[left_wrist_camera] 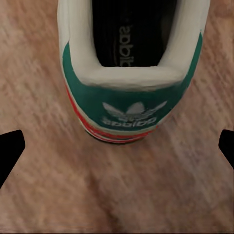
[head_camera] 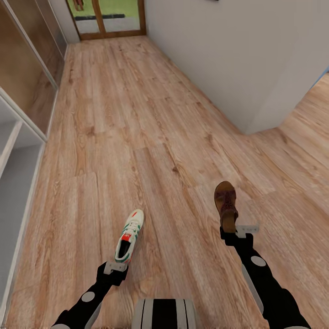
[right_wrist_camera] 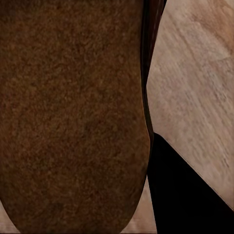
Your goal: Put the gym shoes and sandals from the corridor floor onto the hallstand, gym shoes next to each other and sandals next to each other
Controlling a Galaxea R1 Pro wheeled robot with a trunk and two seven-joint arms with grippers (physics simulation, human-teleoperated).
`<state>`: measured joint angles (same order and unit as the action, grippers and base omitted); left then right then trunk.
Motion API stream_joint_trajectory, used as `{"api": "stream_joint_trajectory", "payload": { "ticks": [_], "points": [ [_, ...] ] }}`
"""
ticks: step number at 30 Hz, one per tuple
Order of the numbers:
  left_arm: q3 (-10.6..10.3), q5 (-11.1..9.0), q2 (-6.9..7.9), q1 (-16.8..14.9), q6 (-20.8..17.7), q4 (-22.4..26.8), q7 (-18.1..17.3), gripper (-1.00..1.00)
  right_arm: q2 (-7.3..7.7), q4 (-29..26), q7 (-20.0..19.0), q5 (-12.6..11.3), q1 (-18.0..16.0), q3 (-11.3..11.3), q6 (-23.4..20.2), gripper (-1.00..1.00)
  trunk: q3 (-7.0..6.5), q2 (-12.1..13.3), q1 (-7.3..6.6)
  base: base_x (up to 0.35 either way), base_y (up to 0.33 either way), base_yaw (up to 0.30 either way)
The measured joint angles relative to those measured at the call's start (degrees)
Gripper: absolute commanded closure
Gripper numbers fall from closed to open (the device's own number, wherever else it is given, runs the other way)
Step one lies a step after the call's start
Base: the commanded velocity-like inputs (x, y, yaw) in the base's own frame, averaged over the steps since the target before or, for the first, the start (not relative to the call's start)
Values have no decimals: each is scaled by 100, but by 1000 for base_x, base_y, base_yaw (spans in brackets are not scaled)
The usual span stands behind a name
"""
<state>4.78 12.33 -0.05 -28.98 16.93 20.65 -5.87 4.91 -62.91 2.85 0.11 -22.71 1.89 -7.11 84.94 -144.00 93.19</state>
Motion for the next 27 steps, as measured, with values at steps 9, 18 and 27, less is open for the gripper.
{"api": "stream_joint_trajectory", "payload": {
  "ticks": [9,18,27],
  "points": [
    [0,0,0,0,0,-6,0,-100,-1,-1,5,2,-2,2,0,100,235,-10,18,0,0,0],
    [-2,0,0,0,19,-6,0,-100,-1,-1,9,3,-1,3,0,100,248,-10,17,34,0,0],
    [-5,0,0,0,21,2,0,-100,-1,-1,9,1,-1,3,0,100,249,-10,17,20,0,0]
  ]
}}
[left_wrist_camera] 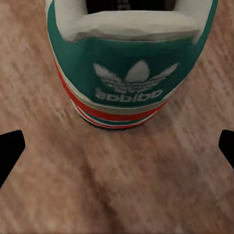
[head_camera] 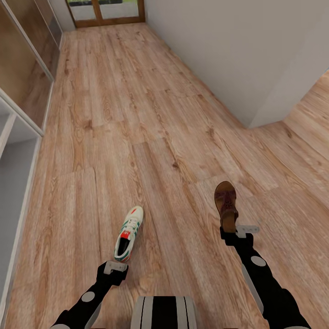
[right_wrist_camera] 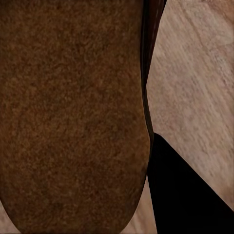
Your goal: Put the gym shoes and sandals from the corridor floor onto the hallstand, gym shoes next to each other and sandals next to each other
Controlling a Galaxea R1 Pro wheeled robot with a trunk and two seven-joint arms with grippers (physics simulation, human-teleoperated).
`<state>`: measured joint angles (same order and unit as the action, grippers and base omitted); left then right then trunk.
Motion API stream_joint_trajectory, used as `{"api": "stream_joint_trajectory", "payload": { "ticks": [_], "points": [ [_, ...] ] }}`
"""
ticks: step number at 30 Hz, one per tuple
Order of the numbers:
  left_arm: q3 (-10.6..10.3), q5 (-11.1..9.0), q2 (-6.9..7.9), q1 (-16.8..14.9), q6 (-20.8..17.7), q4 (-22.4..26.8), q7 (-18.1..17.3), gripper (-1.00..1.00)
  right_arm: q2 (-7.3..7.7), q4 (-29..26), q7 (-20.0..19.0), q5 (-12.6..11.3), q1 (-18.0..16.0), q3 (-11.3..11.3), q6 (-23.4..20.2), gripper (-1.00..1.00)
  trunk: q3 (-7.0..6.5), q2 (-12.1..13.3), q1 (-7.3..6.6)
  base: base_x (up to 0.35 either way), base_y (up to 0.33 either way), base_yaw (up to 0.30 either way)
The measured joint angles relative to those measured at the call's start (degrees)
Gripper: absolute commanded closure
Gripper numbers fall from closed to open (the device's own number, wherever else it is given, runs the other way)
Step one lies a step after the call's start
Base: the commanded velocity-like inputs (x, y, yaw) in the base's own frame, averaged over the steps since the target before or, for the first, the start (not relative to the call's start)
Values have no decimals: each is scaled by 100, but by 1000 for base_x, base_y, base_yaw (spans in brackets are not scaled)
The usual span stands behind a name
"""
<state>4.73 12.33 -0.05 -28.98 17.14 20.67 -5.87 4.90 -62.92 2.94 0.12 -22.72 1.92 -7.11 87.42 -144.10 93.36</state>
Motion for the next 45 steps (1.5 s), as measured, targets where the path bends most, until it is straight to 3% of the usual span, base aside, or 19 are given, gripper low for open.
{"api": "stream_joint_trajectory", "payload": {
  "ticks": [44,45],
  "points": [
    [-12,1,-10,0,-1,0,0,-100,5,-86,0,2,-1,-9,0,100,0,0,0,67,0,0],
    [-12,2,-12,0,-2,0,0,100,6,-86,0,2,-1,-9,0,100,0,0,0,4,0,0]
  ]
}}
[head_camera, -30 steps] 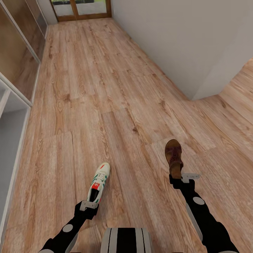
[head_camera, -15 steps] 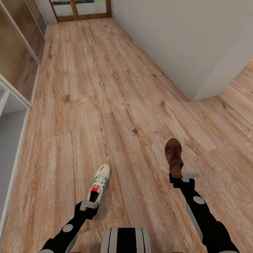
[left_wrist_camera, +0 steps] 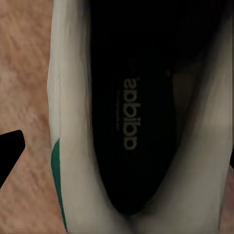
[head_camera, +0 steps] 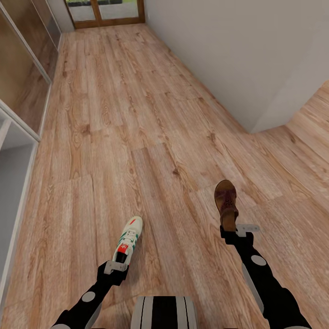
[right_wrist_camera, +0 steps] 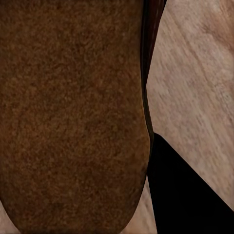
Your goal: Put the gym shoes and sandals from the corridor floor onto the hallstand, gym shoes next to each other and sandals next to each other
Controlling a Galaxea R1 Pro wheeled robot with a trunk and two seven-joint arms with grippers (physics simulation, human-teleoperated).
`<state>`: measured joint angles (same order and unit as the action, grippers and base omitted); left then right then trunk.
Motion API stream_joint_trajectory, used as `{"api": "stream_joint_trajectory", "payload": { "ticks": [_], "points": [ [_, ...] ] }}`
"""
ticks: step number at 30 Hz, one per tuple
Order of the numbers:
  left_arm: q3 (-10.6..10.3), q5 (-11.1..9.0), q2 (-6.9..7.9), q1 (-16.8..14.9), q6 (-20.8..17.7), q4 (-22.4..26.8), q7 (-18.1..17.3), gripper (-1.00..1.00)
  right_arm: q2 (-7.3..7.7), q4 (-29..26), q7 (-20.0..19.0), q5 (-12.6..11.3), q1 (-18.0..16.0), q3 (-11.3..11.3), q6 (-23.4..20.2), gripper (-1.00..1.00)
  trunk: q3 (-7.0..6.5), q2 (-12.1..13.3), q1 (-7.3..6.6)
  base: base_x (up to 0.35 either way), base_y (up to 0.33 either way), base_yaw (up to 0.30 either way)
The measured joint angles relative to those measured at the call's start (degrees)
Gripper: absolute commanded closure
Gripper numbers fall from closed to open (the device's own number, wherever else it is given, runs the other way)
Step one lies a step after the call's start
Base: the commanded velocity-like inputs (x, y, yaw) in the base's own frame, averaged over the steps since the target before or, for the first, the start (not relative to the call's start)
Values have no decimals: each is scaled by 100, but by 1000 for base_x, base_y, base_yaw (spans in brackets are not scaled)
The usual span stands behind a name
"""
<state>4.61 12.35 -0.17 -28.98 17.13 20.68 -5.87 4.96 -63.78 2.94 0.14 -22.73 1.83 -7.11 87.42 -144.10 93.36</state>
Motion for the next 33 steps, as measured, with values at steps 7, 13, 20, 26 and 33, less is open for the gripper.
{"api": "stream_joint_trajectory", "payload": {
  "ticks": [7,13,20,26,33],
  "points": [
    [-15,18,-14,0,-1,1,-11,100,-2,-2,0,0,-1,0,0,100,0,0,0,1,0,0],
    [-7,1,-7,0,2,0,-10,100,1,-2,0,0,0,0,0,100,0,0,0,0,0,0],
    [-9,2,2,0,7,0,-12,100,0,0,0,0,1,0,0,100,0,0,0,0,0,0],
    [-11,9,2,0,8,0,-9,100,-2,-2,0,-2,1,0,0,100,0,0,0,0,0,0],
    [-8,5,3,7,7,1,-9,100,1,-2,0,1,2,0,0,100,-22,1,-3,0,0,0]
  ]
}}
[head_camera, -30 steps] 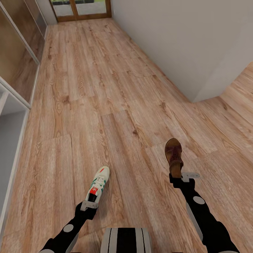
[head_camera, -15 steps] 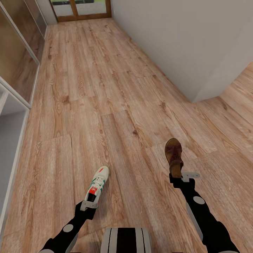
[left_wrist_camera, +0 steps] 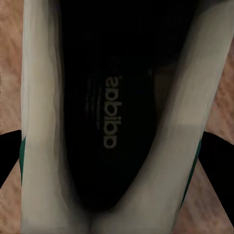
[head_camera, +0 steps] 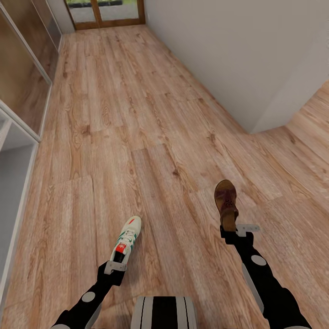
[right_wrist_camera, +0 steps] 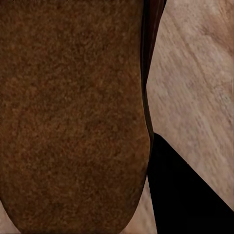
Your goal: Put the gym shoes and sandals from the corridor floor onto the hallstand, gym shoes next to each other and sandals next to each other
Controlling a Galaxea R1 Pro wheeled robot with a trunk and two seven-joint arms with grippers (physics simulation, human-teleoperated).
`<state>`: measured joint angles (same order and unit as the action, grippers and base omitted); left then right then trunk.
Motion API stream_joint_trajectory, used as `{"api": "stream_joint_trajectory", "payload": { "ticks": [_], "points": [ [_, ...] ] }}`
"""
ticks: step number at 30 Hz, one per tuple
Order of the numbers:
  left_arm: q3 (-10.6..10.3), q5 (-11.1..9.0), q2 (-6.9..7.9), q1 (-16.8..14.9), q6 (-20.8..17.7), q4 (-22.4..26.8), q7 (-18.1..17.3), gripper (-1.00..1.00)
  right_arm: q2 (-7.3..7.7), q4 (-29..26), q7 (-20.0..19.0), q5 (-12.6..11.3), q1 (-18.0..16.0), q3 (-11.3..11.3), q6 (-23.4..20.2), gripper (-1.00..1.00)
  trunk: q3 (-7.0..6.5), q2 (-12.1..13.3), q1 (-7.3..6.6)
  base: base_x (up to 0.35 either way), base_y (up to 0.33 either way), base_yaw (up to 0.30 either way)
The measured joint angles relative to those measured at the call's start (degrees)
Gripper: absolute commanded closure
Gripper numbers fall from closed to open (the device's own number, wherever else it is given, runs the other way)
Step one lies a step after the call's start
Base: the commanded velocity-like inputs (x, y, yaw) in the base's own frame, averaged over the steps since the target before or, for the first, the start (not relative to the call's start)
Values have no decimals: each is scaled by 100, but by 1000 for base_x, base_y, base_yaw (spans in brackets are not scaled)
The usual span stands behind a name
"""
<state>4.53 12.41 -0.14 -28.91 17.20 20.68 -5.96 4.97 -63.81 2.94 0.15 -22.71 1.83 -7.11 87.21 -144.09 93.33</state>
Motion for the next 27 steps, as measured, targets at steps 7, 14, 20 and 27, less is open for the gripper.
{"api": "stream_joint_trajectory", "payload": {
  "ticks": [7,14,20,27],
  "points": [
    [0,-4,-4,1,0,3,1,100,15,3,0,0,0,-3,7,100,-155,9,-18,0,0,0],
    [0,-8,-4,2,0,2,1,100,28,16,-7,12,3,-8,24,100,-310,19,-36,0,0,0],
    [2,-9,-2,2,0,3,1,100,43,18,-8,16,4,-9,26,100,-443,27,-52,0,0,0],
    [8,-17,-5,2,0,0,1,100,24,15,-9,9,4,-15,26,100,-603,36,-70,0,0,0]
  ]
}}
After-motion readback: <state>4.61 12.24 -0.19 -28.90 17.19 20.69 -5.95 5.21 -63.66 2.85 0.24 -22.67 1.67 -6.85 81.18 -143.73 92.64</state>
